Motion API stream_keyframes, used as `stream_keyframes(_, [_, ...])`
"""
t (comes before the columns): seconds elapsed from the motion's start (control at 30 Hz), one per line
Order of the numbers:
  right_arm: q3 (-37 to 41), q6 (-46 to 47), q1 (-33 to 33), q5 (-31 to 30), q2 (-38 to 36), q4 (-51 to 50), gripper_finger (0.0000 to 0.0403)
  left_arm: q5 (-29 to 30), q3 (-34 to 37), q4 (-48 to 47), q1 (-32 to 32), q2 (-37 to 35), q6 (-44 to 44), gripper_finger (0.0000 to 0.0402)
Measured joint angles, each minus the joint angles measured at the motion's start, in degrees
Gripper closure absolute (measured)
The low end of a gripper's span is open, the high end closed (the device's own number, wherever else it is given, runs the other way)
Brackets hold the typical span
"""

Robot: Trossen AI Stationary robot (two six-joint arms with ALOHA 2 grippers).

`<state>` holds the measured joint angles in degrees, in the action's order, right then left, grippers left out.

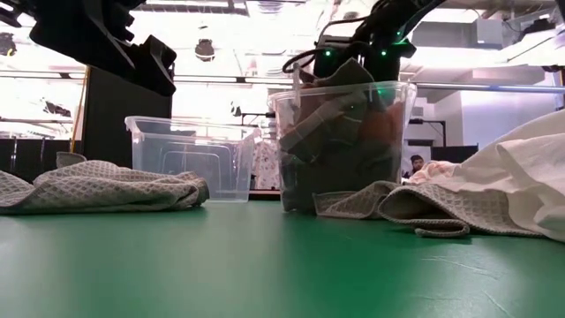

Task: Sort towels by color in basket
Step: Put the dark gray towel into the right transparent bin

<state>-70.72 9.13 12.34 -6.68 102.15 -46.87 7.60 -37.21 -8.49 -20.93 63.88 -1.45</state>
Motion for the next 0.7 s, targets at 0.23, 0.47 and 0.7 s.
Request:
stream_keyframes(0.23, [-3.8, -0.7, -1.1, -0.1, -2.2, -4.0, 0.0323, 0.0, 0.0, 0.0, 0.0, 0.0, -0.1, 0.0166])
stream_keyframes(0.47, [-6.8, -0.3, -1.1, -0.5, -8.3, -7.6, 0.0252, 0.0, 0.0, 0.0, 0.0, 0.0, 0.2, 0.0166])
stream_keyframes(0.7, [-8.0, 0.9, -1.1, -4.3, -16.3, -7.6, 0.0196, 0.0, 0.0, 0.2, 0.0, 0.0, 0.3, 0.0166])
